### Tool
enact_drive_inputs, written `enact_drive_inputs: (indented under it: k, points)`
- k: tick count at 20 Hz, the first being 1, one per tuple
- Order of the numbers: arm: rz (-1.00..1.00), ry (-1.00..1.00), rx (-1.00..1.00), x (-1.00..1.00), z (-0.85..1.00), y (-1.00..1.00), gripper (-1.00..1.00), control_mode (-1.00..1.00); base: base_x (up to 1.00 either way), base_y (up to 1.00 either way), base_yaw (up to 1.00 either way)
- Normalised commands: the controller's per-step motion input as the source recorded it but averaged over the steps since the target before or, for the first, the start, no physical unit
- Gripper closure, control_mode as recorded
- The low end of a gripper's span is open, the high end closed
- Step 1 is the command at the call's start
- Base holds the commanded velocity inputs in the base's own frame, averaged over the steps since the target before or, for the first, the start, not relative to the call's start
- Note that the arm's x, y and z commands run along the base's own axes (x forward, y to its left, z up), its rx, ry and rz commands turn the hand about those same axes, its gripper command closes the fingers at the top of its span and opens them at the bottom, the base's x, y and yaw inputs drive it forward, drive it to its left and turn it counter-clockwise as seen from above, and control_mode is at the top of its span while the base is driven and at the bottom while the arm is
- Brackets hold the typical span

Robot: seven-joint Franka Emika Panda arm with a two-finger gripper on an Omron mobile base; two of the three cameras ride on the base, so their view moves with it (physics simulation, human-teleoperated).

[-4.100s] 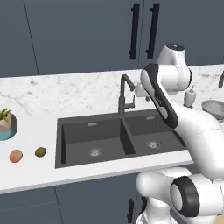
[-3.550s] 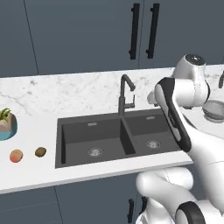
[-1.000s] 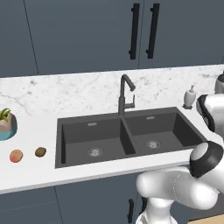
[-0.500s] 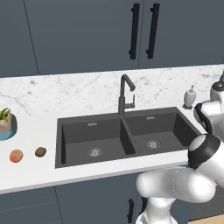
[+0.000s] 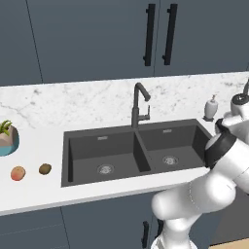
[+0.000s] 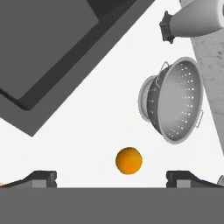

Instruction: Put the colander in the sink, put the kiwi, peach, orange in the colander, and turn on the sink faucet and pour water over the colander.

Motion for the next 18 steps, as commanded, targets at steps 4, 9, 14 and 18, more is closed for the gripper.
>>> enact_drive_inputs:
  k: [4, 9, 14, 18]
  points:
    - [0.0, 0.07, -0.01, 0.37, -0.02, -0.26, -1.0, -1.0, 0.0, 0.0, 0.0]
    - [0.0, 0.04, 0.0, 0.22, -0.06, -0.24, -1.0, -1.0, 0.0, 0.0, 0.0]
    - [0.0, 0.0, 0.0, 0.13, -0.06, -0.22, -1.0, -1.0, 0.0, 0.0, 0.0]
    - [0.0, 0.0, 0.0, 0.2, -0.11, -0.17, -1.0, -1.0, 0.0, 0.0, 0.0]
